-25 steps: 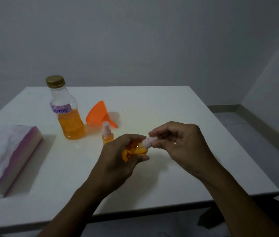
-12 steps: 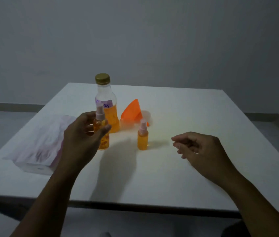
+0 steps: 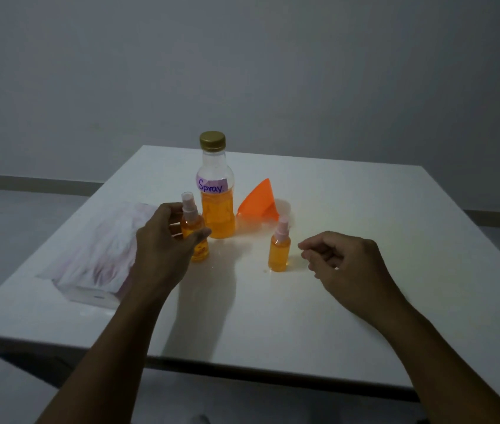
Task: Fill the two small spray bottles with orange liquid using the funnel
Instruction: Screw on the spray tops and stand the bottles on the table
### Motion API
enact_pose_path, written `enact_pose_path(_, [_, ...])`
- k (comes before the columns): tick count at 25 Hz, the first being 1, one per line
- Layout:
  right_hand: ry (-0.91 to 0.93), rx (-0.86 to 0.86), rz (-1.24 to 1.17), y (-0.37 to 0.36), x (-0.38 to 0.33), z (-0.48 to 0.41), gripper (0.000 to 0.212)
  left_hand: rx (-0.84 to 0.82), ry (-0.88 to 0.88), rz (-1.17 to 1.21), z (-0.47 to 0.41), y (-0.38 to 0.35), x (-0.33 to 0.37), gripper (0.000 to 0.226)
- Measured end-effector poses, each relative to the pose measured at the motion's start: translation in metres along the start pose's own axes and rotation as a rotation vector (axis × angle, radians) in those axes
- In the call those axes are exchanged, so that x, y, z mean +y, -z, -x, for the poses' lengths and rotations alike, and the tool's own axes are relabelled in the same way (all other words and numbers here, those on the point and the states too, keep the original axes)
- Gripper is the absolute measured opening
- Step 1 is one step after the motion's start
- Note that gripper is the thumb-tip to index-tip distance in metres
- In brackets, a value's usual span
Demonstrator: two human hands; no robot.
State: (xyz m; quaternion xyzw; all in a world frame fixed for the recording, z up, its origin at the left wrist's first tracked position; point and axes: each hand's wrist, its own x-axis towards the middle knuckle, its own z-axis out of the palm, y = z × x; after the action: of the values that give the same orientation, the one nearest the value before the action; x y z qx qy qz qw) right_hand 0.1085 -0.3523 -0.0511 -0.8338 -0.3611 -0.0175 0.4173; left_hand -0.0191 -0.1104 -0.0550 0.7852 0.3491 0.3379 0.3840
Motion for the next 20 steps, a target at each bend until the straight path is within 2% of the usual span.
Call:
enact_pose_path(2, [-0.047,0.059,-0.001,-0.004,-0.005,-0.006,0.019,-0.032,-0.022,0.0,0.001,-0.001,0.001,0.073])
enact_pose_path(4, [-0.081,0.082,-0.047,-0.009,-0.012,-0.014,0.028,0.029,-0.123,-0.05,0.007,0.001,0.008,0.087])
enact_pose_path(7, [-0.078,0.052,-0.108,-0.016,-0.023,-0.026,0.038,0.186,-0.505,-0.086,0.025,-0.003,0.027,0.074])
enact_pose_path(9, [-0.057,0.034,-0.106,-0.02,-0.026,-0.031,0.036,0.088,-0.634,-0.108,0.04,-0.017,0.037,0.066])
enact_pose_path(10, [-0.048,0.031,-0.108,-0.02,-0.027,-0.033,0.032,-0.022,-0.604,-0.113,0.047,-0.028,0.04,0.066])
enact_pose_path(12, [-0.025,0.027,-0.107,-0.019,-0.025,-0.035,0.023,-0.254,-0.417,-0.094,0.055,-0.052,0.039,0.068])
enact_pose_path(15, [-0.017,0.025,-0.078,-0.017,-0.022,-0.034,0.019,-0.455,-0.203,-0.042,0.056,-0.077,0.033,0.066])
enact_pose_path(17, [-0.03,0.033,-0.072,-0.015,-0.021,-0.031,0.017,-0.497,-0.22,0.056,0.056,-0.084,0.032,0.056])
enact_pose_path(20, [-0.013,0.07,-0.024,-0.004,-0.02,-0.029,0.014,-0.518,-0.289,0.067,0.059,-0.089,0.043,0.04])
